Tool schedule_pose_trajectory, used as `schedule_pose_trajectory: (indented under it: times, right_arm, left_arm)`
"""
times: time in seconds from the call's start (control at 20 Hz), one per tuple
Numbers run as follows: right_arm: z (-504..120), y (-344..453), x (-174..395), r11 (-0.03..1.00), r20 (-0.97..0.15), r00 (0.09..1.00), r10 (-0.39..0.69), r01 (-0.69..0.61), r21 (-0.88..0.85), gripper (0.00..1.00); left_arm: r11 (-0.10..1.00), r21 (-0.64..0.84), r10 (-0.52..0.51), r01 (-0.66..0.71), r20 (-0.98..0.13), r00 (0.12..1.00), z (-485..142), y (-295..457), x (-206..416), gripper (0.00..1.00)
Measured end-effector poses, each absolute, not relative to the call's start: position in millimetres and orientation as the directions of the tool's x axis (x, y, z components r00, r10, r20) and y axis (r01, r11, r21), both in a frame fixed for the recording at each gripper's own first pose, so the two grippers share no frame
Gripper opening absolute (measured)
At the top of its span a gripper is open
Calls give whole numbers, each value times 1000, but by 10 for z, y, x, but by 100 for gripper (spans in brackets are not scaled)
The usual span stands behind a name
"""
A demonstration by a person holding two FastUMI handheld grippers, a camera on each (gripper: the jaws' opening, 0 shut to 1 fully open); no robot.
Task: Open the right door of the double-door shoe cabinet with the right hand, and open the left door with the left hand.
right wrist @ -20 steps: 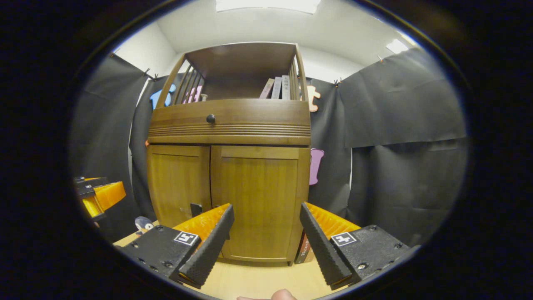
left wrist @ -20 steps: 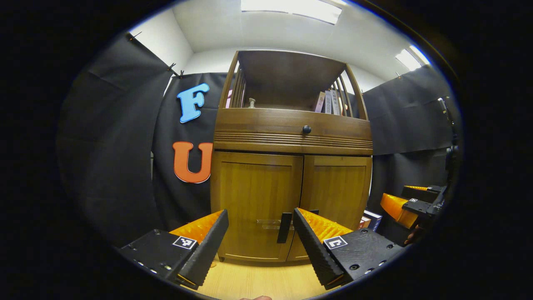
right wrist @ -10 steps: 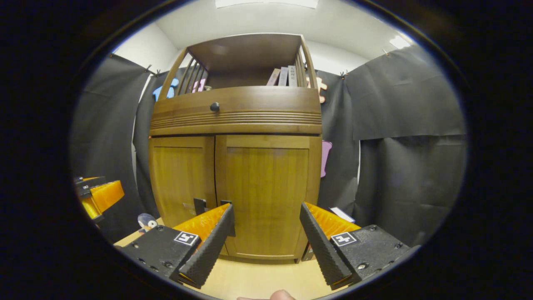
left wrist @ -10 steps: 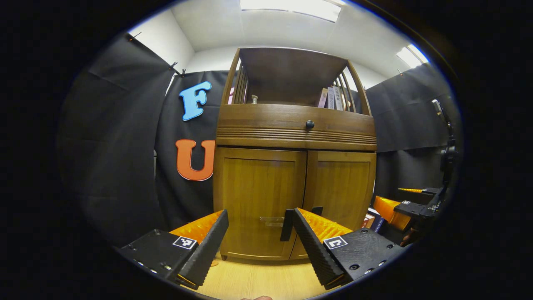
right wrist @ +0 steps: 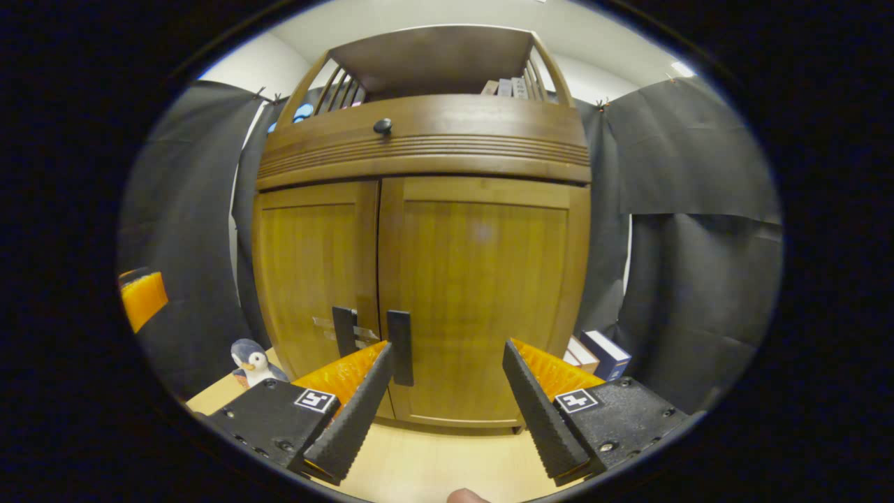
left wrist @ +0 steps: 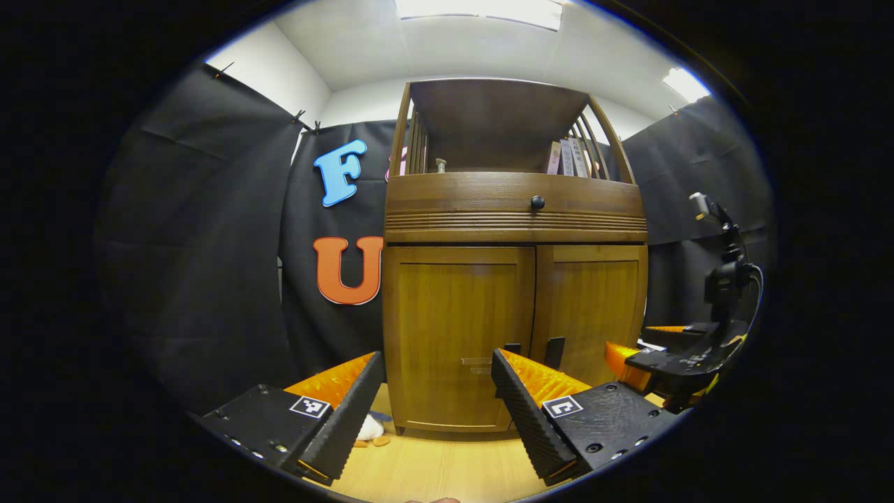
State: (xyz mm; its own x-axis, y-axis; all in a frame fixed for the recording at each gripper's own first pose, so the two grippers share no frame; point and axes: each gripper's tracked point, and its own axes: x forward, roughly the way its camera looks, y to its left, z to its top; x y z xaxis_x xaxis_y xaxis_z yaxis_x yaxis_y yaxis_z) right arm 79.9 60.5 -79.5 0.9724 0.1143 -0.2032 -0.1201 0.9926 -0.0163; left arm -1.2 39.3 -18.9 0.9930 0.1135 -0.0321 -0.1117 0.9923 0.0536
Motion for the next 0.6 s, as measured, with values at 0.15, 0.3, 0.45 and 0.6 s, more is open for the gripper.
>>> schedule_pose_trajectory:
  times: [0.15, 0.3, 0.45, 0.6]
  right_arm:
    - [-967, 779, 1067, 990, -237, 963, 130, -140, -28, 99]
    - [-1188, 913, 1349, 988, -289, 948, 135, -151, -34, 97]
    - [-1329, 968, 1564, 988, -325, 937, 129, -149, -36, 93]
    - [-1464, 1067, 1700, 987, -340, 931, 131, -153, -38, 88]
  left_arm:
    - [988, 60, 147, -144, -37, 989, -219, 536, -73, 94]
    - [980, 64, 193, -189, -47, 980, -260, 718, -136, 95]
    - [971, 65, 235, -231, -54, 971, -270, 874, -195, 95]
    - [963, 68, 264, -260, -59, 963, -291, 983, -242, 95]
